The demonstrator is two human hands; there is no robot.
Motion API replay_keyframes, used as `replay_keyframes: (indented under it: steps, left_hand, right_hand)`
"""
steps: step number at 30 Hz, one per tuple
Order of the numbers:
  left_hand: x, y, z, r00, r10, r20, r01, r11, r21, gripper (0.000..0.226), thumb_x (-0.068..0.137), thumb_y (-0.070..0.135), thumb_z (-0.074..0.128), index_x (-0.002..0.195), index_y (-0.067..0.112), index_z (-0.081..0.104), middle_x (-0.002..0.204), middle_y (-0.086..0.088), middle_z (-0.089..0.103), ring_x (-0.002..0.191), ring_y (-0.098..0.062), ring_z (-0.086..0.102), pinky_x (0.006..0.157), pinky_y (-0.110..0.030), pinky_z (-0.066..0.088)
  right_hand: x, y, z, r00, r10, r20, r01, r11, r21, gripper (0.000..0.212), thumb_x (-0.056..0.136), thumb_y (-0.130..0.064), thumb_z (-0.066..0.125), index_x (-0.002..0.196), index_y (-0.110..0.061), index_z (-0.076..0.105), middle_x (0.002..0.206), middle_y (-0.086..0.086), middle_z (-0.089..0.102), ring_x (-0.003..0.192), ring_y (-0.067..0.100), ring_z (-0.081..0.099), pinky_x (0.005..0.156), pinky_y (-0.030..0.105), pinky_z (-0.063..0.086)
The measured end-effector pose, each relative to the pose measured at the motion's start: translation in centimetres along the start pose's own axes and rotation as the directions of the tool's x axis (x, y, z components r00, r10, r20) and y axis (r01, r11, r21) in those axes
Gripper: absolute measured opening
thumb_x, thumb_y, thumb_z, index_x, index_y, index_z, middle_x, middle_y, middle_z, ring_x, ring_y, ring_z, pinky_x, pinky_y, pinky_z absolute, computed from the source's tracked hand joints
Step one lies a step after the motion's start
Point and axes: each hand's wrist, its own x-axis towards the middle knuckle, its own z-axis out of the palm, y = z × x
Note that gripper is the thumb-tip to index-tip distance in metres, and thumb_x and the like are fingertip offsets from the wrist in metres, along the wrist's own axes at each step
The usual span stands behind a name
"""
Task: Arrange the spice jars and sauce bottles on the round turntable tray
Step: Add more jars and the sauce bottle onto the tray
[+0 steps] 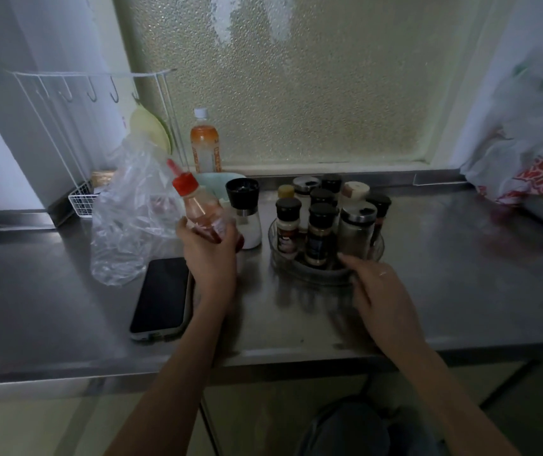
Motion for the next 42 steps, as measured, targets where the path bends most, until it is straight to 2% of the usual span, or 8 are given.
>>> replay_keyframes:
  steps: [7, 11, 15, 21, 24, 29, 37, 42]
  left_hand:
    - [-5.0, 3.2, 2.8, 0.892, 0.153, 0.425, -0.131, 0.988, -0.08, 0.038, 0.072, 0.027, 0.078, 0.103, 0.025, 0.055, 0.095, 0.014, 0.065, 0.086, 0.004, 0.062, 0.071, -0.013, 0.051]
    - [-5.2, 1.7, 4.9, 0.893, 0.166, 0.419, -0.203, 0.978, 0.045, 0.051, 0.069, 0.036, 0.078, 0.112, 0.021, 0.055, 0.106, 0.007, 0.057, 0.095, -0.009, 0.057, 0.084, -0.028, 0.051]
    - [-5.1, 1.3, 5.8, 0.858, 0.172, 0.484, -0.254, 0.961, 0.108, 0.055, 0.072, 0.029, 0.076, 0.119, 0.016, 0.051, 0.109, 0.004, 0.041, 0.095, -0.009, 0.046, 0.085, -0.021, 0.039]
    - [-4.4, 0.2, 5.3, 0.795, 0.188, 0.577, -0.35, 0.918, 0.184, 0.048, 0.073, 0.04, 0.07, 0.109, 0.014, 0.052, 0.107, -0.003, 0.051, 0.1, -0.021, 0.051, 0.087, -0.034, 0.046]
    - [-3.2, 0.0, 3.6, 0.851, 0.23, 0.471, -0.317, 0.942, 0.112, 0.054, 0.078, 0.052, 0.052, 0.12, 0.018, 0.049, 0.109, 0.003, 0.052, 0.107, -0.02, 0.05, 0.087, -0.033, 0.043]
    - [1.2, -0.3, 3.8, 0.963, 0.078, 0.257, -0.141, 0.961, 0.24, 0.065, 0.085, 0.027, 0.054, 0.14, 0.005, 0.027, 0.138, -0.016, 0.035, 0.126, -0.031, 0.037, 0.105, -0.042, 0.034]
    - [3.7, -2.6, 5.9, 0.958, 0.016, 0.288, -0.095, 0.96, 0.262, 0.065, 0.08, 0.023, 0.069, 0.133, 0.004, 0.037, 0.131, -0.021, 0.045, 0.121, -0.034, 0.044, 0.097, -0.039, 0.037]
    - [1.6, -2.1, 4.8, 0.989, 0.097, 0.111, -0.118, 0.974, 0.195, 0.055, 0.079, 0.026, 0.07, 0.124, 0.001, 0.047, 0.12, -0.02, 0.055, 0.111, -0.032, 0.051, 0.091, -0.036, 0.041]
  right_hand:
    - [0.5, 1.0, 0.9, 0.998, 0.021, 0.058, -0.016, 0.997, -0.069, 0.022, 0.088, -0.014, 0.049, 0.098, -0.01, 0.068, 0.096, 0.011, 0.067, 0.091, 0.03, 0.058, 0.079, 0.028, 0.039]
    - [0.5, 0.6, 1.3, 0.999, -0.001, 0.042, 0.004, 0.997, -0.079, 0.017, 0.086, -0.006, 0.056, 0.098, -0.009, 0.068, 0.095, 0.012, 0.067, 0.091, 0.03, 0.059, 0.078, 0.028, 0.04]
    - [0.4, 0.9, 1.1, 1.0, 0.008, 0.016, -0.006, 0.998, -0.068, 0.014, 0.084, 0.0, 0.06, 0.094, -0.006, 0.067, 0.092, 0.014, 0.067, 0.086, 0.03, 0.059, 0.077, 0.025, 0.036]
    - [0.3, 0.5, 1.2, 1.0, -0.003, 0.03, 0.006, 0.995, -0.096, 0.017, 0.084, -0.005, 0.06, 0.099, -0.009, 0.067, 0.096, 0.011, 0.068, 0.089, 0.029, 0.061, 0.078, 0.028, 0.044]
    - [0.2, 0.1, 0.8, 1.0, 0.018, -0.022, -0.021, 0.993, -0.118, 0.02, 0.086, -0.008, 0.058, 0.105, -0.011, 0.065, 0.099, 0.011, 0.067, 0.089, 0.028, 0.061, 0.072, 0.03, 0.046]
    - [0.3, 0.5, 0.5, 0.964, 0.229, -0.136, -0.253, 0.948, -0.196, 0.029, 0.079, 0.002, 0.056, 0.106, -0.003, 0.061, 0.108, 0.019, 0.063, 0.094, 0.034, 0.059, 0.079, 0.042, 0.051]
    - [-0.3, -0.1, 0.3, 0.996, -0.028, -0.089, 0.021, 0.996, -0.081, 0.041, 0.079, -0.012, 0.037, 0.108, -0.009, 0.066, 0.103, 0.011, 0.068, 0.094, 0.024, 0.06, 0.081, 0.034, 0.051]
    - [0.1, 0.5, 0.4, 0.969, 0.073, -0.238, -0.111, 0.983, -0.149, 0.032, 0.078, -0.003, 0.044, 0.104, -0.004, 0.061, 0.103, 0.016, 0.066, 0.095, 0.031, 0.061, 0.081, 0.037, 0.048]
